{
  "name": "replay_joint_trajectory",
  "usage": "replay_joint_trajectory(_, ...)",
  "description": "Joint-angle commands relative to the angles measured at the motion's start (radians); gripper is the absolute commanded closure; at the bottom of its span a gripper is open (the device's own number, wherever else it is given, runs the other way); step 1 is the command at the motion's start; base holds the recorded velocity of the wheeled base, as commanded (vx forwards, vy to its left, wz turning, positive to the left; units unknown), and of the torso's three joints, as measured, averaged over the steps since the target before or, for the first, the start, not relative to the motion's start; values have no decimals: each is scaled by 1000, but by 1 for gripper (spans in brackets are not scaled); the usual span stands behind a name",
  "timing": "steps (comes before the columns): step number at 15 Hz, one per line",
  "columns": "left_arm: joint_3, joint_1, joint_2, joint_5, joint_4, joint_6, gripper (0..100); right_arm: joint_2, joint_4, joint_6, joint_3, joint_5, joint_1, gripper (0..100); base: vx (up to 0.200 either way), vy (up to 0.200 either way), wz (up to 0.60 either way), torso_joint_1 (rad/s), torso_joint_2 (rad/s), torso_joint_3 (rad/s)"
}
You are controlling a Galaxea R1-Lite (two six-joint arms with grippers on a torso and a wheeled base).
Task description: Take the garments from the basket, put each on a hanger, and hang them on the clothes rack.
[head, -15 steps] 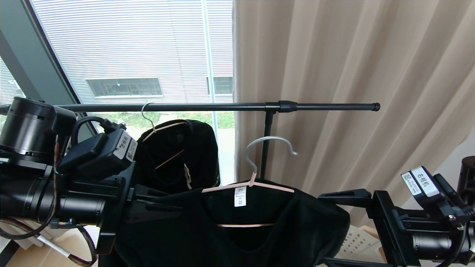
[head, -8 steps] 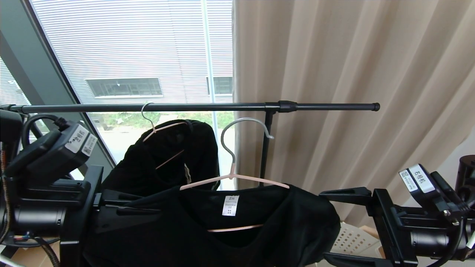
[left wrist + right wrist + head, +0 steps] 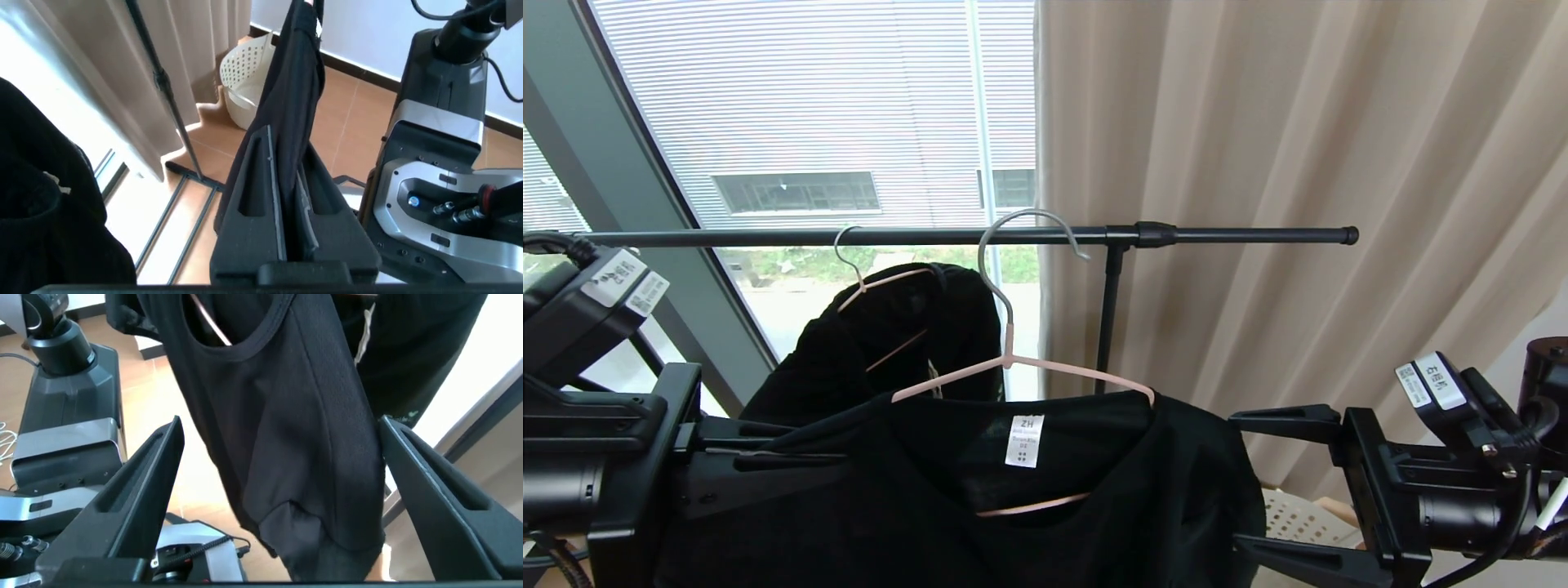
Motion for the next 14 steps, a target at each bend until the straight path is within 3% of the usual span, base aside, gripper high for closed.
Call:
replay_joint_trajectory(1,1,0,-11,0,0,0,100,24,-33,2,3,0,-23,0,0,0,0,0,0,0)
replay_joint_trajectory(3,5,0,-11,-1,0,0,100,24,-53,2,6,9,-40,0,0,0,0,0,0,0)
replay_joint_trajectory(5,63,0,-8,0,-49,2,100,-4,-53,4,4,100,-83,0,0,0,0,0,0,0)
replay_joint_trajectory(8,95,0,-12,-1,-136,-17,100,9,-55,4,1,100,-86,0,0,0,0,0,0,0)
replay_joint_trajectory(14,100,-1,-55,-26,-139,-21,100,190,-62,2,-63,101,-204,0,0,0,0,0,0,0)
